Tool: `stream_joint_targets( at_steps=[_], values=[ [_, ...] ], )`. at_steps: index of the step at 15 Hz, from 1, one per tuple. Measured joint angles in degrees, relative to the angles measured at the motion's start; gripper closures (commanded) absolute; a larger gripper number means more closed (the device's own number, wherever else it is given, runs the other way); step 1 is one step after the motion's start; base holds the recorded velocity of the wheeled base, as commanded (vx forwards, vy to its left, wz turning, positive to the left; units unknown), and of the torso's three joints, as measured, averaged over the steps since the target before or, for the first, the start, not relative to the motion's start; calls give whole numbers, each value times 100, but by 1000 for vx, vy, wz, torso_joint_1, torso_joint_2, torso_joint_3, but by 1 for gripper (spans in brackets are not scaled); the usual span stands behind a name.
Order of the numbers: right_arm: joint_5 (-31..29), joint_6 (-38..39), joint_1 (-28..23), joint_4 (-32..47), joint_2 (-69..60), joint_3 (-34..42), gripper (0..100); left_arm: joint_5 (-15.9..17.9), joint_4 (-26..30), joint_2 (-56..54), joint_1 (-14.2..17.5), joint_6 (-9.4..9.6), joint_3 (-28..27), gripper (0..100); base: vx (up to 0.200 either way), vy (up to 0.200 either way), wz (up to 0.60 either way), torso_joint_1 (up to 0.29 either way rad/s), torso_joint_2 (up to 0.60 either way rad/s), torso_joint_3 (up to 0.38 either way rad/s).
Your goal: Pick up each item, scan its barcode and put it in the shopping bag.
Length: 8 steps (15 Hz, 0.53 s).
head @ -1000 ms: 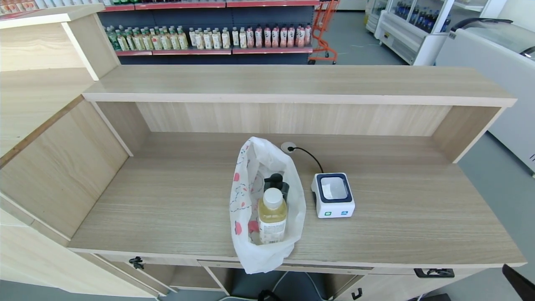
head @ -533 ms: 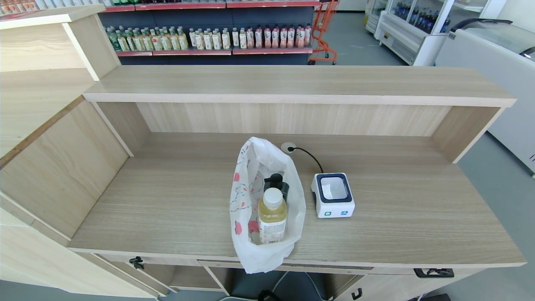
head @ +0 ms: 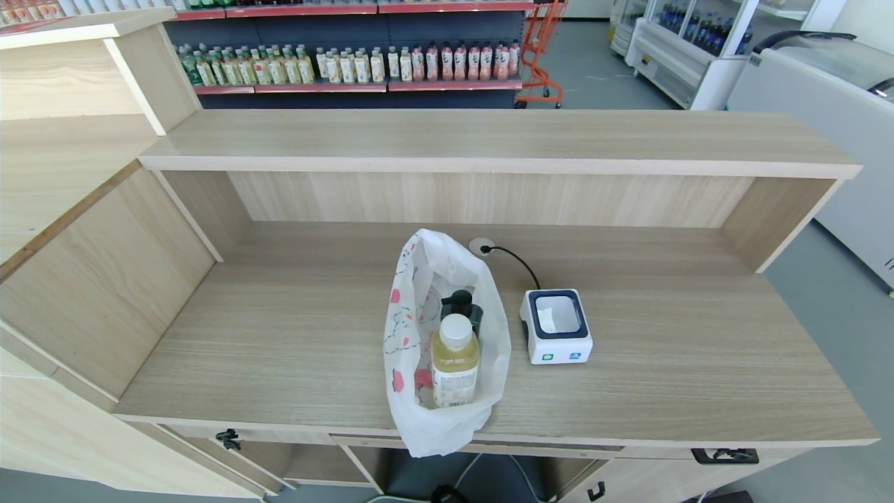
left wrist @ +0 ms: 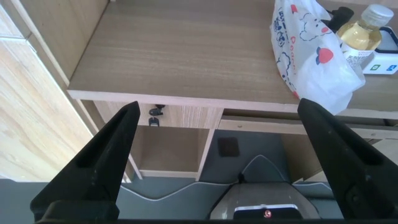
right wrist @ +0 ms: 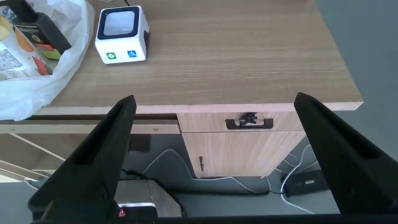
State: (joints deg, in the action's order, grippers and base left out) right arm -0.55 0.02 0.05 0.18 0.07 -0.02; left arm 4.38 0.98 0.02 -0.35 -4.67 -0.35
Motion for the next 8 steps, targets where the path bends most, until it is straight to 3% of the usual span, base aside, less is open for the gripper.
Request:
stream_joint_targets(
  at_steps=[8],
  values=[
    [1, -2, 0, 4, -18, 2, 0, 2, 0, 0, 0, 0, 0, 0, 0, 0, 0, 0, 0, 0]
  ],
)
